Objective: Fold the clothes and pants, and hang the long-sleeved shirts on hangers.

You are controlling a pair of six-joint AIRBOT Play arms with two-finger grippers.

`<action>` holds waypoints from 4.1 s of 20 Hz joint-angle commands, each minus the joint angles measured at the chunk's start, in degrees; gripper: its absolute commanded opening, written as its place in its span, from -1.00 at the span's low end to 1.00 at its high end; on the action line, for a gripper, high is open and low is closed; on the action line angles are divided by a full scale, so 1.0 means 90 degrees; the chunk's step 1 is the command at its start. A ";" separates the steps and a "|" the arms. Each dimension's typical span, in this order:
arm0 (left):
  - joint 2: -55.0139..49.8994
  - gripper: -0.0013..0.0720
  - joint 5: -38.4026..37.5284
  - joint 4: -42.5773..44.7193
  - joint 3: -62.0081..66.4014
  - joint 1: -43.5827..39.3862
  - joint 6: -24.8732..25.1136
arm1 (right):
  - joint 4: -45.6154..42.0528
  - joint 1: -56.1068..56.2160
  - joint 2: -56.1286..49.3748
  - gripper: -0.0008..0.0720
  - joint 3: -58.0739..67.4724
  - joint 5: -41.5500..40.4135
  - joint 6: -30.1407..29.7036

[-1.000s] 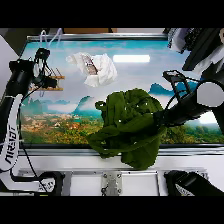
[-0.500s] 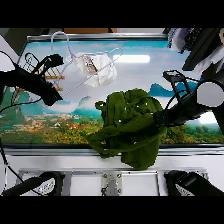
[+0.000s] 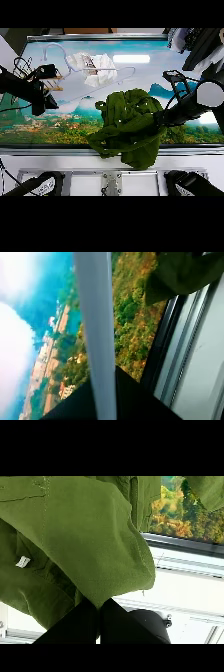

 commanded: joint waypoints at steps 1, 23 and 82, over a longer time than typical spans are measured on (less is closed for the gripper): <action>0.0274 -0.92 -0.0061 -0.0639 -0.0792 -0.0012 0.0911 | 0.0000 0.0005 -0.0002 -0.93 -0.0002 0.0002 0.0002; 0.0345 -0.93 0.0124 -0.0678 -0.2924 -0.0976 0.1052 | 0.0216 -0.0372 0.0017 -0.93 0.0073 -0.0287 -0.0090; 0.0345 -0.92 0.1229 -0.0954 -0.3089 -0.1770 0.0549 | -0.0265 0.0971 0.0027 -0.94 0.0537 -0.0243 0.0583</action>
